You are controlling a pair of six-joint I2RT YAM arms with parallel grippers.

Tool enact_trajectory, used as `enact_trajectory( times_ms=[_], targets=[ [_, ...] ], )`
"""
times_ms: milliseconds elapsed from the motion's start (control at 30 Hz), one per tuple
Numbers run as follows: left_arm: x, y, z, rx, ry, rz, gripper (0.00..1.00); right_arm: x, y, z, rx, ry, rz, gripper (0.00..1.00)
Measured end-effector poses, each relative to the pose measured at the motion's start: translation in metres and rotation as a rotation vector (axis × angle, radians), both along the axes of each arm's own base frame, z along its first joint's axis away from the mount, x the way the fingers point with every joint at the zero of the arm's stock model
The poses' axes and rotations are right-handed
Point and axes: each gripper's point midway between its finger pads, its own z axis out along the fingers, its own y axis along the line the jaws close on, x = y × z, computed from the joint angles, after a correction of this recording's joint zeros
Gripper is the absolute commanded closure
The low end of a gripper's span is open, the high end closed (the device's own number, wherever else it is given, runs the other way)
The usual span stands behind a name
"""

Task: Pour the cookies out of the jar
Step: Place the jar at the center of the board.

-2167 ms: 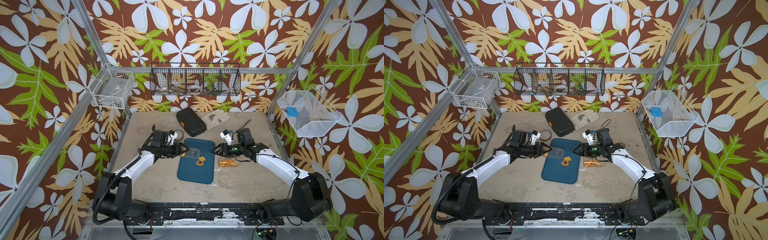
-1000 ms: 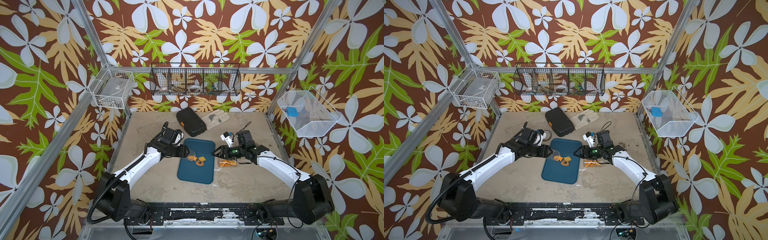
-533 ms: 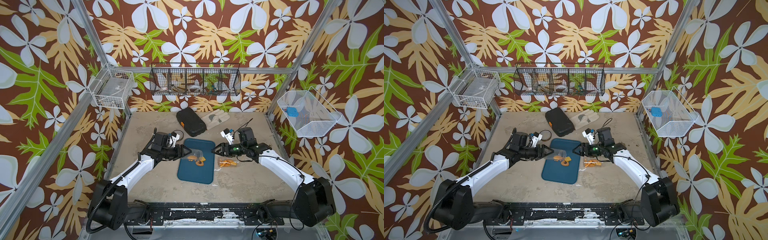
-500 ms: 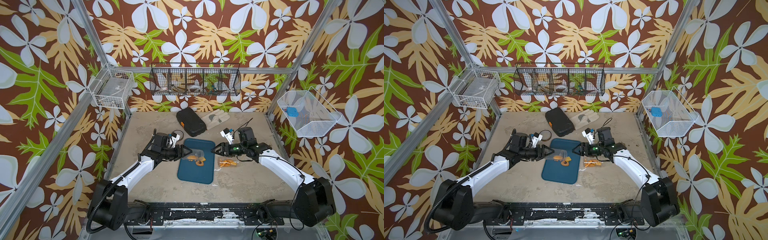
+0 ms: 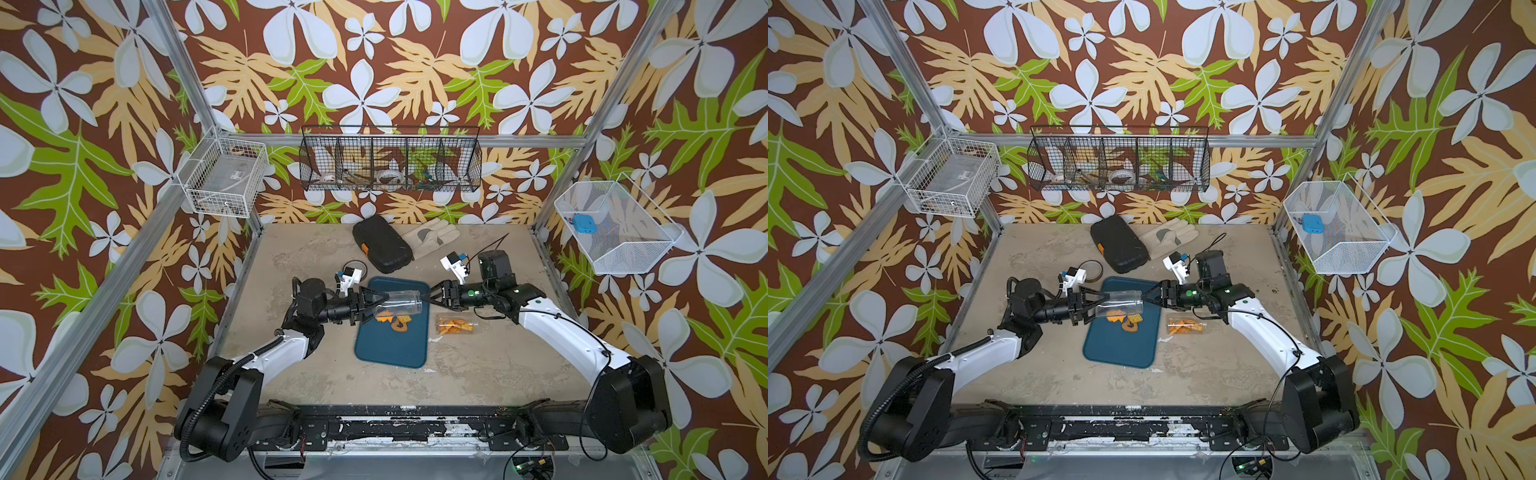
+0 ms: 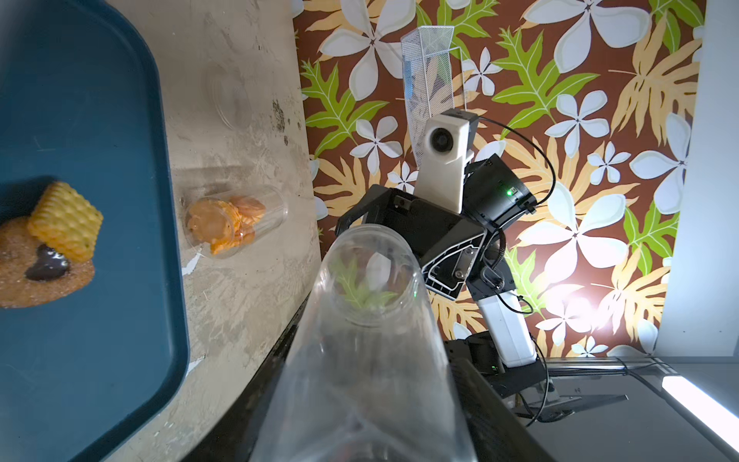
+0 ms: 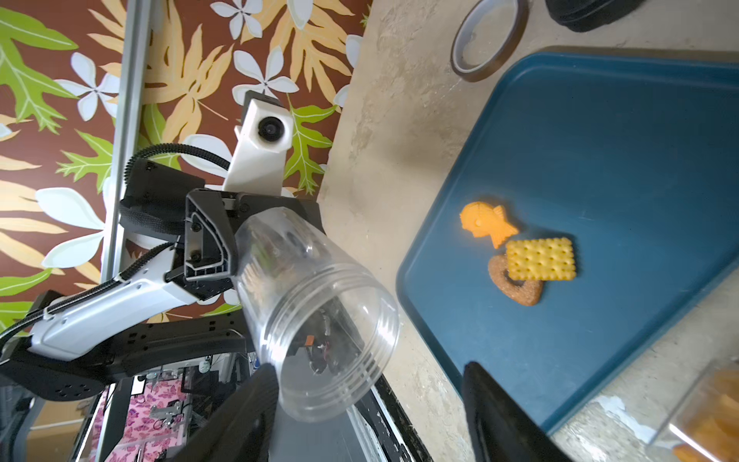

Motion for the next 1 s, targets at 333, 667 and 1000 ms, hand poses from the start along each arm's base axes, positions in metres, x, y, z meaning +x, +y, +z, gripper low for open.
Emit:
enact_trajectory(
  times_ms=[333, 667, 1000],
  targets=[
    [-0.008, -0.003, 0.015, -0.055, -0.021, -0.03, 0.39, -0.004, 0.007, 0.009, 0.056, 0.018, 0.032, 0.0],
    [-0.014, -0.009, 0.024, -0.091, -0.014, -0.062, 0.39, -0.014, 0.032, 0.022, 0.135, 0.03, 0.124, 0.07],
    [-0.016, -0.01, 0.026, -0.106, -0.011, -0.079, 0.38, -0.017, 0.04, 0.03, 0.17, 0.022, 0.161, 0.25]
  ],
)
